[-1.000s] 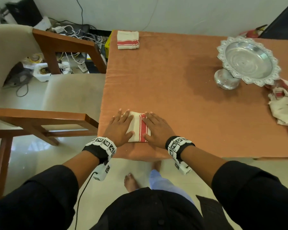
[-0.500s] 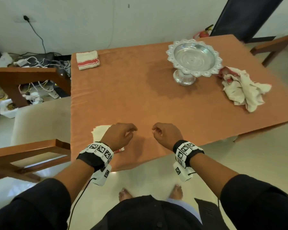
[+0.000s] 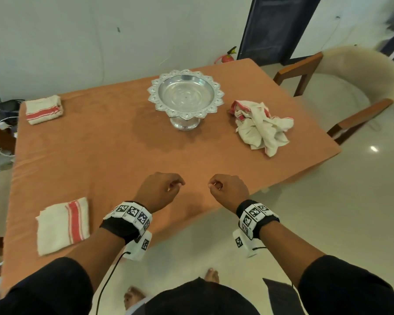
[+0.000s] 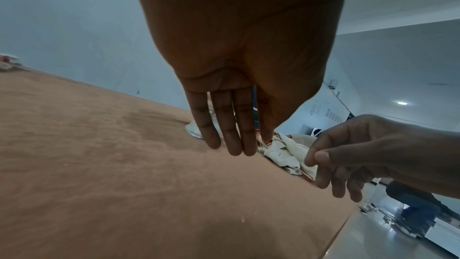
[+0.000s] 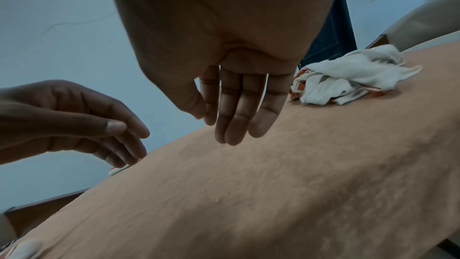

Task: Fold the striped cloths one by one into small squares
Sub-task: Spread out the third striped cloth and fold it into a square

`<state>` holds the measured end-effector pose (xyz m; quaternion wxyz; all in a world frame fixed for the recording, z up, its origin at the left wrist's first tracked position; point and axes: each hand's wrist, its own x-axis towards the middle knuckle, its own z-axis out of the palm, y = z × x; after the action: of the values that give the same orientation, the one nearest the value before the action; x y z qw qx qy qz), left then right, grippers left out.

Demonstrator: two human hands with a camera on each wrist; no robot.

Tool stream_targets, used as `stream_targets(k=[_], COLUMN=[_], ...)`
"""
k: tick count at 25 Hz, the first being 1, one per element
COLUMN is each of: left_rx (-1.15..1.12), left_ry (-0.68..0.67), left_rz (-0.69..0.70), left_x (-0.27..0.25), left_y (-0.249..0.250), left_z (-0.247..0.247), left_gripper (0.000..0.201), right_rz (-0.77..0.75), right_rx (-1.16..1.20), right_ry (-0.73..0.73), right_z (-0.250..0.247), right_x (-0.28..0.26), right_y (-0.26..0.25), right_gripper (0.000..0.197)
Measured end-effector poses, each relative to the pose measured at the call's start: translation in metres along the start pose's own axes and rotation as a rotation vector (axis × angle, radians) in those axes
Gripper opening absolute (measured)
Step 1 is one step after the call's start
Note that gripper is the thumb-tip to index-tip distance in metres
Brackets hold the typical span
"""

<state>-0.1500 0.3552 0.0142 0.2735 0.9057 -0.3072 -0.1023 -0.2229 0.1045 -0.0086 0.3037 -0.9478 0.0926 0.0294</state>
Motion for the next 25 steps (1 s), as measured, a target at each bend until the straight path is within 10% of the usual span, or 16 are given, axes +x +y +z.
stream_targets(k=[25], left_rx=[-0.010], left_ry=[-0.101], left_rz=[0.098], left_x=[0.321], left_y=[0.138], left_z=[0.083], left_gripper=[0.035], right_rz=[0.291], right_rx=[-0.142], right_ry=[0.172], right_z=[-0.174], right_x=[0.177], right_y=[0.183], right_gripper=[0.026])
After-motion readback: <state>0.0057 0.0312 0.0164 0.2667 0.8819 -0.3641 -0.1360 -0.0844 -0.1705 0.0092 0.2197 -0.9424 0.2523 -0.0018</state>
